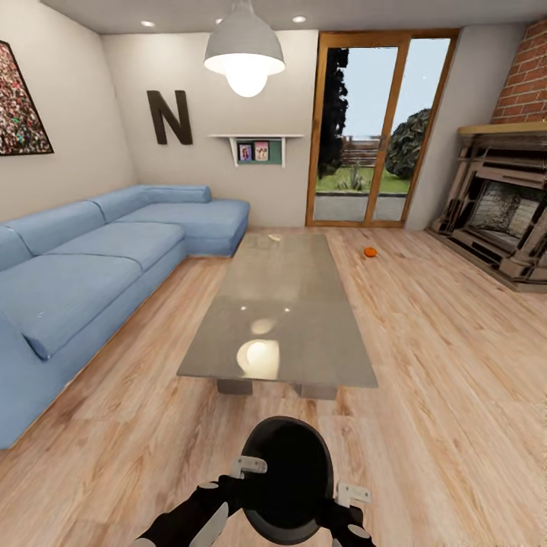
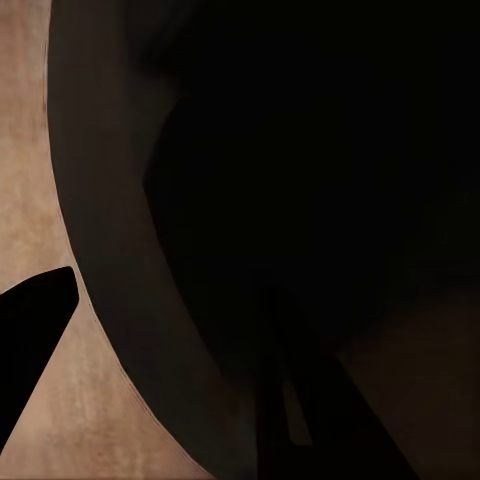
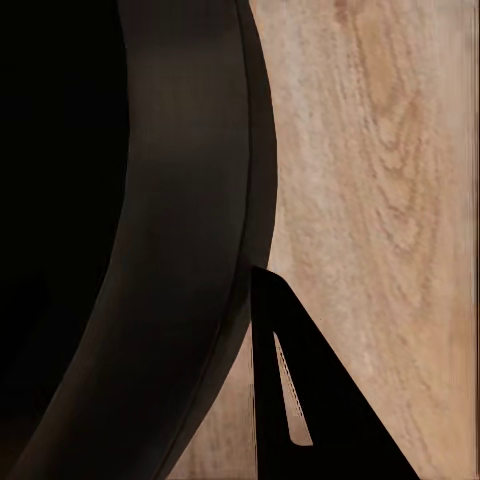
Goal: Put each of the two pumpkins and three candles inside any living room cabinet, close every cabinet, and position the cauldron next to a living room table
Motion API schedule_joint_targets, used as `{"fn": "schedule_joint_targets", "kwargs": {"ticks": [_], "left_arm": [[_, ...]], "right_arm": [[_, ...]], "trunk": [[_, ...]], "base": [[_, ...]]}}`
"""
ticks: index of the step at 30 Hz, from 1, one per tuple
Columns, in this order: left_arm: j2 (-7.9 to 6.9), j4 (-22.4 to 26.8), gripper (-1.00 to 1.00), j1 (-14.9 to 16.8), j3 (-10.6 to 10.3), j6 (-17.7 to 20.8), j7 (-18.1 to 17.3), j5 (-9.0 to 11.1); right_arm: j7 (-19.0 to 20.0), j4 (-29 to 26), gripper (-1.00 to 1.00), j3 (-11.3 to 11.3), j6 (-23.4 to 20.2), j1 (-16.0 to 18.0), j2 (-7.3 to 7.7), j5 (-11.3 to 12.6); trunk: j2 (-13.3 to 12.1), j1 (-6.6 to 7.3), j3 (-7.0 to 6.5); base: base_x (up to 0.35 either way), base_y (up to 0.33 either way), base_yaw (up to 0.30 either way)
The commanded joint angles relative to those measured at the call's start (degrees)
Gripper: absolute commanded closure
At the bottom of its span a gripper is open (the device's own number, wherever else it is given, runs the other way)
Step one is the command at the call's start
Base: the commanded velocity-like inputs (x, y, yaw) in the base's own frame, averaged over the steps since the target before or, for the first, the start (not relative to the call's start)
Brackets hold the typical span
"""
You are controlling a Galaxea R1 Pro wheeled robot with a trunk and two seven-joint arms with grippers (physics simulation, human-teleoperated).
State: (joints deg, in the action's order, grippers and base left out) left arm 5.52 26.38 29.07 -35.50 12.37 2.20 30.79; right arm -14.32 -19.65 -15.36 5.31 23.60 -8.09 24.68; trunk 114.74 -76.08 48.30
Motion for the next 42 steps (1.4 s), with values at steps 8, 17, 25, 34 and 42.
{"fn": "schedule_joint_targets", "kwargs": {"ticks": [8, 17, 25, 34, 42], "left_arm": [[-0.10, 0.1, 1.00, 0.0, -0.5, 0.2, 0.3, 0.1], [-0.08, 0.1, 1.00, 0.0, -0.6, 0.2, 0.3, 0.1], [-0.07, 0.1, 1.00, 0.0, -0.6, 0.2, 0.3, 0.1], [-0.07, 0.1, 1.00, 0.0, -0.6, 0.2, 0.3, 0.1], [-0.08, 0.1, 1.00, 0.0, -0.6, 0.2, 0.3, 0.1]], "right_arm": [[0.1, -0.9, 1.00, -0.5, 0.2, 0.1, 0.00, 0.5], [0.1, -0.9, 1.00, -0.5, 0.2, 0.1, 0.00, 0.5], [0.1, -0.9, 1.00, -0.5, 0.2, 0.1, 0.00, 0.5], [0.1, -0.9, 1.00, -0.5, 0.2, 0.1, 0.00, 0.5], [0.1, -0.9, 1.00, -0.5, 0.2, 0.1, 0.00, 0.5]], "trunk": [[0.0, 0.00, -0.28], [0.0, 0.00, -0.29], [0.0, 0.00, -0.29], [0.0, 0.00, -0.29], [0.0, 0.00, -0.29]], "base": [[0.059, 0.000, -0.126], [0.059, 0.000, -0.004], [0.096, 0.000, 0.000], [0.055, 0.000, 0.000], [0.074, 0.000, 0.000]]}}
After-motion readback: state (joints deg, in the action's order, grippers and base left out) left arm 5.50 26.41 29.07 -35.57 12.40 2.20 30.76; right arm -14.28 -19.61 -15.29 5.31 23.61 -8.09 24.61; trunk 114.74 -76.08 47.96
